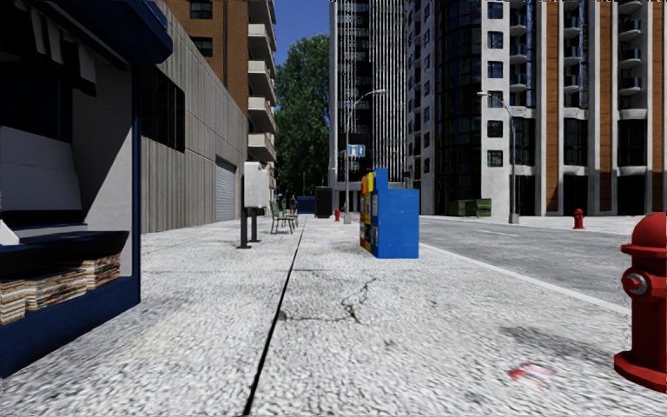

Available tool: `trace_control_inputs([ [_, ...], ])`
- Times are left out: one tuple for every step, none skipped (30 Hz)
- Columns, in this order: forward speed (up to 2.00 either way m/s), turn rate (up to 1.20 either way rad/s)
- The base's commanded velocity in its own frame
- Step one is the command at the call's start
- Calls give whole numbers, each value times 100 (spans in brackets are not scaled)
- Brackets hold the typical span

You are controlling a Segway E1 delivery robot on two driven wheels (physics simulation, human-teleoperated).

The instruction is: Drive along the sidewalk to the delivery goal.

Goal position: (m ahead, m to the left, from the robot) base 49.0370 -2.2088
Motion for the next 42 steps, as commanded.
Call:
trace_control_inputs([
  [155,44],
  [155,44],
  [155,44],
  [155,44],
  [155,44],
  [155,44],
  [155,44],
  [155,44],
  [155,44],
  [155,44],
  [155,44],
  [155,44],
  [155,44],
  [155,44],
  [155,44],
  [155,44],
  [155,44],
  [155,44],
  [155,44],
  [155,44],
  [155,44],
  [155,44],
  [155,44],
  [155,44],
  [155,44],
  [155,44],
  [155,44],
  [155,44],
  [155,44],
  [155,44],
  [154,41],
  [154,23],
  [154,23],
  [154,2],
  [154,0],
  [154,0],
  [154,0],
  [154,0],
  [154,0],
  [154,0],
  [154,0],
  [154,0],
])
